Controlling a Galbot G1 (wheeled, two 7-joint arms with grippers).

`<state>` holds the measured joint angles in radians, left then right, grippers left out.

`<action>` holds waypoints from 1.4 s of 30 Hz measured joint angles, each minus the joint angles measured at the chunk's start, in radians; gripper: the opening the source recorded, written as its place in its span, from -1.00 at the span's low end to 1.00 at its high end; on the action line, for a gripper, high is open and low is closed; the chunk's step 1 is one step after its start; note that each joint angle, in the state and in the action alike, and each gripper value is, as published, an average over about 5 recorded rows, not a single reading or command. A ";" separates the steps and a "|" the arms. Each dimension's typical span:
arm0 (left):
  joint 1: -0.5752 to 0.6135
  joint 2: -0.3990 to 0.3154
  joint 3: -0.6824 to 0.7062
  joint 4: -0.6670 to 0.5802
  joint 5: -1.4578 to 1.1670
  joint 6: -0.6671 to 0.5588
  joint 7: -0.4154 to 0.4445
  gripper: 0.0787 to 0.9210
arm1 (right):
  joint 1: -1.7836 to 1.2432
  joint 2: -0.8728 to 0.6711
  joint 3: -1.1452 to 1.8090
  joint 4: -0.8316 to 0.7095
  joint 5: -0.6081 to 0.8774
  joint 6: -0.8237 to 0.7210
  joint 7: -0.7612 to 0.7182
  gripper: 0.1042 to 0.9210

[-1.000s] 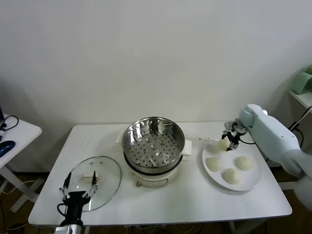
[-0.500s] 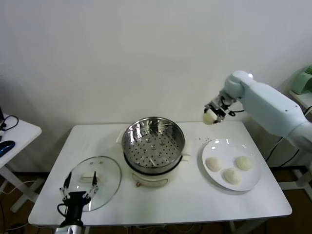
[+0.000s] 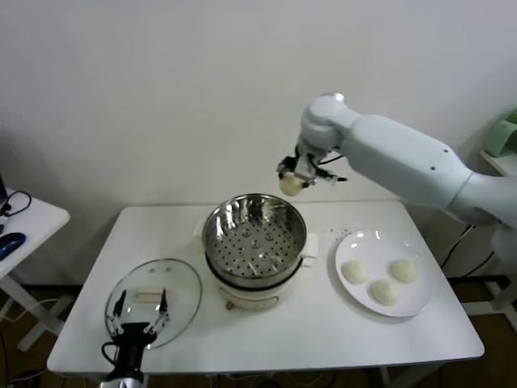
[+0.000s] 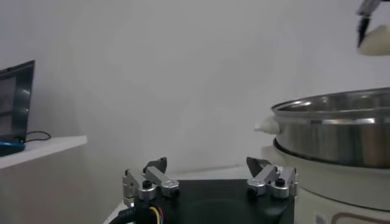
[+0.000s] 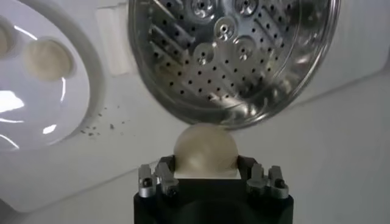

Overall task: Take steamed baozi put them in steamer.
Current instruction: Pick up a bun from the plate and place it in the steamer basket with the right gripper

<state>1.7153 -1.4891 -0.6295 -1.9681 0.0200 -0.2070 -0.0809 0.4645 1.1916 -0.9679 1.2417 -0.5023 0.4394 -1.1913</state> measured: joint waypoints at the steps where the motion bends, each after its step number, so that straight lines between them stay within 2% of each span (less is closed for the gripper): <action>1: 0.001 0.001 0.001 0.000 0.000 0.000 0.000 0.77 | -0.007 0.015 -0.002 -0.002 -0.011 0.006 0.001 0.37; 11: -0.013 0.006 0.002 -0.017 0.005 0.013 0.000 0.77 | -0.081 0.125 -0.020 -0.065 -0.122 0.056 0.012 0.36; 39: -0.014 0.022 -0.007 -0.017 -0.078 0.052 -0.003 0.77 | -0.210 0.230 0.011 -0.222 -0.283 0.119 0.045 0.36; 42: -0.016 0.021 -0.007 -0.015 -0.080 0.053 -0.003 0.77 | -0.215 0.234 0.016 -0.232 -0.291 0.126 0.051 0.42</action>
<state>1.6997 -1.4681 -0.6363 -1.9834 -0.0597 -0.1542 -0.0844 0.2492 1.4255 -0.9521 1.0095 -0.7930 0.5654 -1.1408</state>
